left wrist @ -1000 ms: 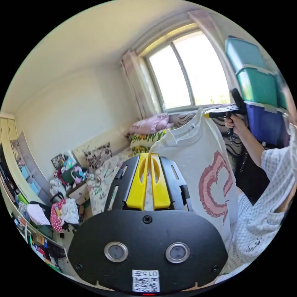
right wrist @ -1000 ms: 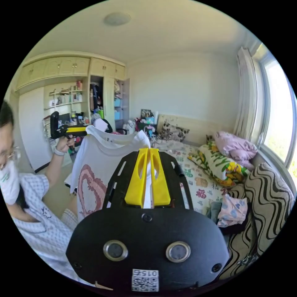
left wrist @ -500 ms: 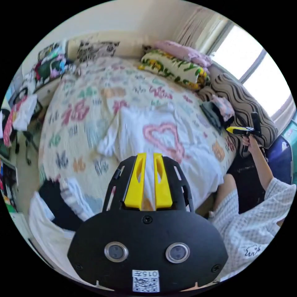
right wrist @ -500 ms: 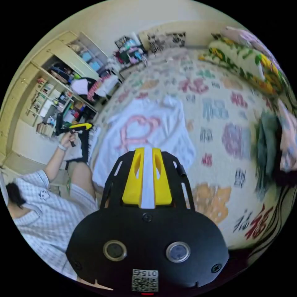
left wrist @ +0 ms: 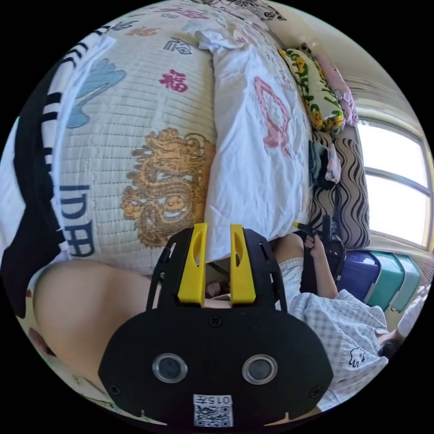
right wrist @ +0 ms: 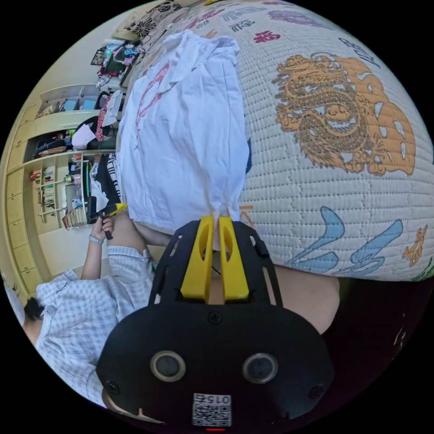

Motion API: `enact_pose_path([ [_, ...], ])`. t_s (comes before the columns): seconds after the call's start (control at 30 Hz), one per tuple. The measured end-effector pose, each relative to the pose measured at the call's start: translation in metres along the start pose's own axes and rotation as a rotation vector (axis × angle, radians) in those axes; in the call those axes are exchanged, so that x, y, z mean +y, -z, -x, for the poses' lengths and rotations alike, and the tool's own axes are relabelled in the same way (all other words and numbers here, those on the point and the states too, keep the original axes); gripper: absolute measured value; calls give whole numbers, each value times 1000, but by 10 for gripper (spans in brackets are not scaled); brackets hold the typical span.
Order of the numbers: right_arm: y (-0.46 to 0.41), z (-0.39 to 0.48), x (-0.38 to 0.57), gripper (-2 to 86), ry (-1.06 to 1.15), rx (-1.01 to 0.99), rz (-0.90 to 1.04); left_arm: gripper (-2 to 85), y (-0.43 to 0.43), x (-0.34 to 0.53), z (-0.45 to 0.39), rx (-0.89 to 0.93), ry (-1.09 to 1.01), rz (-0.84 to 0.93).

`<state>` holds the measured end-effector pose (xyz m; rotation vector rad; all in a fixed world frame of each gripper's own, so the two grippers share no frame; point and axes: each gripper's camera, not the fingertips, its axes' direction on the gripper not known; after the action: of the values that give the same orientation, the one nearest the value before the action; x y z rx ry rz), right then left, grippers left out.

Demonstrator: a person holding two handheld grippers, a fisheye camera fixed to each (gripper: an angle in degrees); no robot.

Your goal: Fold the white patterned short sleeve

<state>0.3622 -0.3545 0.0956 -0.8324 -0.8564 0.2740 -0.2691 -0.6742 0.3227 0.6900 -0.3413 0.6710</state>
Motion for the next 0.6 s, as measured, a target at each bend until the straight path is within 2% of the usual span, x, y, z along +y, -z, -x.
enact_pose_path([
  [0.13, 40, -3, 17, -5, -11, 58, -44, 78, 29, 10, 11, 38, -35, -23],
  [0.33, 147, -39, 71, -9, -128, 26, -270, 52, 95, 55, 63, 42, 37, -167],
  [0.5, 209, -27, 93, -8, -146, 234, -332, 63, 109, 79, 98, -4, 23, -63],
  [0.6, 253, -20, 106, -6, -174, 286, -394, 62, 116, 94, 114, 27, 2, -55],
])
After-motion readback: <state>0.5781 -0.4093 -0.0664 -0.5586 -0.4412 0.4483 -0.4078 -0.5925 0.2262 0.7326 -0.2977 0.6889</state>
